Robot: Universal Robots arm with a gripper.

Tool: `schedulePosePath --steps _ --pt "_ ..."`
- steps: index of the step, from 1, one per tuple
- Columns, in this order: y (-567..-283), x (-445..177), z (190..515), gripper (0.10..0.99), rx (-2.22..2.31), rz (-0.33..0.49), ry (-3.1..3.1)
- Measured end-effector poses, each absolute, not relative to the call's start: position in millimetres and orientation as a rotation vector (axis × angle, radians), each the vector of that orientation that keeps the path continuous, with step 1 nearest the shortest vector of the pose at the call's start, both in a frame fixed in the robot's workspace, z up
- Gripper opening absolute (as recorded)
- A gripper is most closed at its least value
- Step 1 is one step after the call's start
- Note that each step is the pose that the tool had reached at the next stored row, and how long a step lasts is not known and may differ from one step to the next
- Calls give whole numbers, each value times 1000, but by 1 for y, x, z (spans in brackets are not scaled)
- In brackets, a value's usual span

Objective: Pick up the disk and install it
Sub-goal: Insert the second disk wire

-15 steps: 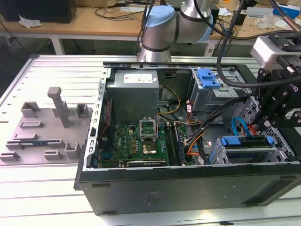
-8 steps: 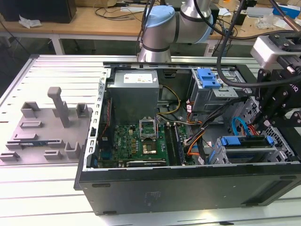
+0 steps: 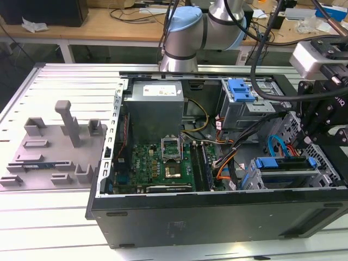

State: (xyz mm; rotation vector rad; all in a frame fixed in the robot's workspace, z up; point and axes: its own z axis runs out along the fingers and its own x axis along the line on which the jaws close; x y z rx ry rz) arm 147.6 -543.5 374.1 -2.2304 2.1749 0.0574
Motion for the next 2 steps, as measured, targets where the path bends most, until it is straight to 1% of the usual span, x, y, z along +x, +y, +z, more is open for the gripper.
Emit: schedulePosePath --steps 2 --pt "-543 148 374 106 -2230 57 2175"
